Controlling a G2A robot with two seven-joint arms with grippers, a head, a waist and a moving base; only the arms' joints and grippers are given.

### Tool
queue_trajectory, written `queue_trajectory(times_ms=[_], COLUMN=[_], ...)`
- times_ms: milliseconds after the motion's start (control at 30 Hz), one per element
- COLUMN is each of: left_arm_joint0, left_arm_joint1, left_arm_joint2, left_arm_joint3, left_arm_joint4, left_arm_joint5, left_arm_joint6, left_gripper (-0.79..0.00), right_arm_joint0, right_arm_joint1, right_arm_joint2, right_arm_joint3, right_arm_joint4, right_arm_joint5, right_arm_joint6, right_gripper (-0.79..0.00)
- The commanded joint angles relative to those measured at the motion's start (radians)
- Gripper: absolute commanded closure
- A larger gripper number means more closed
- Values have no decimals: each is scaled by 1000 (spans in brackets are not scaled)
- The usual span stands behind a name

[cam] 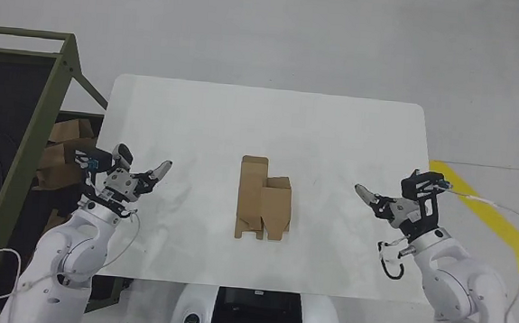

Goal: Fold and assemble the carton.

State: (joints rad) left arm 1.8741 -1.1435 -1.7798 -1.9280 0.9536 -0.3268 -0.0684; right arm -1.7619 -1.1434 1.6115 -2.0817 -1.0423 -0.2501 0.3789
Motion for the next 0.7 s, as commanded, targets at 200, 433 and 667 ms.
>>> queue_trajectory(times_ms=[200,433,667], left_arm_joint0=[-5,-2,7], left_arm_joint1=[2,4,5], left_arm_joint2=[5,-7,-21], left_arm_joint3=[7,-8,-21], left_arm_joint4=[-14,-61,-89], left_arm_joint5=[-42,-80,-84], left_arm_joint6=[-36,-72,-95], left_gripper=[-785,-785,-785], right_arm_joint0=[22,112,236], right_arm_joint1=[-3,-2,-6], right_arm_joint2=[-43,-129,-227], right_arm_joint3=[13,53,140], right_arm_joint4=[67,199,348], right_arm_joint5=[6,-33,-15], right_arm_joint6=[60,269,459], right_gripper=[-785,-785,-785])
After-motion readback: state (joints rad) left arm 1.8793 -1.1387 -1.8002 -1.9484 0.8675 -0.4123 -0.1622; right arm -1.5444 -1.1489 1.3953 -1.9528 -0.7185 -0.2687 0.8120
